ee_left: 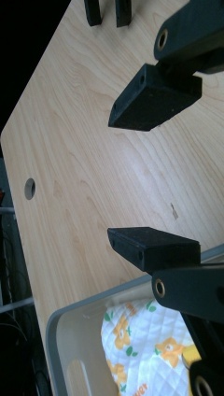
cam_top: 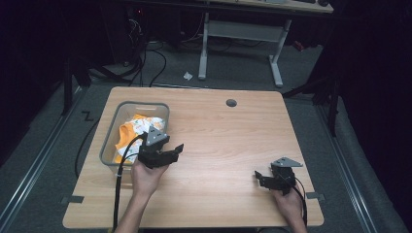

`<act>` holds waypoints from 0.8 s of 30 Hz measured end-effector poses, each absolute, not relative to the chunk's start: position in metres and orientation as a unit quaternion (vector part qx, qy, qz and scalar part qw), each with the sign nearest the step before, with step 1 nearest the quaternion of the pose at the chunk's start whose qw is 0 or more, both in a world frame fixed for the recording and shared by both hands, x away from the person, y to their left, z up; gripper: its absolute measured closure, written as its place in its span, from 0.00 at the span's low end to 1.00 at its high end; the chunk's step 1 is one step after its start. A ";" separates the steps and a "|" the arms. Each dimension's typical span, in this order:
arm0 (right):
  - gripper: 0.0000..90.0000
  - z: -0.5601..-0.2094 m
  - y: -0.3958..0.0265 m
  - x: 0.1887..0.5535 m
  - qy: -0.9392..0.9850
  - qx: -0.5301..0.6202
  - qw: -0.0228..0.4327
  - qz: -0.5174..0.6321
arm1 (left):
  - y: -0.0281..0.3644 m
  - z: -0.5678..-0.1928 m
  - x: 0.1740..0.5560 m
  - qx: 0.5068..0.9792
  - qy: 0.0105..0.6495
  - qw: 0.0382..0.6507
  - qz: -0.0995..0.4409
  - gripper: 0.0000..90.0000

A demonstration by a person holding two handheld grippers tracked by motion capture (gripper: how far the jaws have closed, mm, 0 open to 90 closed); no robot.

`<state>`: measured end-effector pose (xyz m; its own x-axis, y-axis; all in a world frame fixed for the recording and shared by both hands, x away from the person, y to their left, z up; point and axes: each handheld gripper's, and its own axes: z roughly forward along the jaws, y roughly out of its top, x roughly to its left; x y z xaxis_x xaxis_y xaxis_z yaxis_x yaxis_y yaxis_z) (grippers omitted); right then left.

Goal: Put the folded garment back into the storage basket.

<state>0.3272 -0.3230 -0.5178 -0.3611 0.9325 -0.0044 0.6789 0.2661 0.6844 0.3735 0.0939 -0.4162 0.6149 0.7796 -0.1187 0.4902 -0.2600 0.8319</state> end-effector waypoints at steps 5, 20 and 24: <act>0.26 -0.518 -0.323 0.327 0.768 0.524 0.210 0.302 | 0.088 -0.422 0.371 0.781 0.405 0.450 0.151 0.44; 0.26 -0.518 -0.323 0.327 0.768 0.524 0.210 0.302 | 0.074 -0.441 0.364 0.787 0.401 0.451 0.127 0.44; 0.26 -0.518 -0.323 0.327 0.767 0.525 0.210 0.302 | 0.069 -0.448 0.362 0.789 0.401 0.450 0.121 0.44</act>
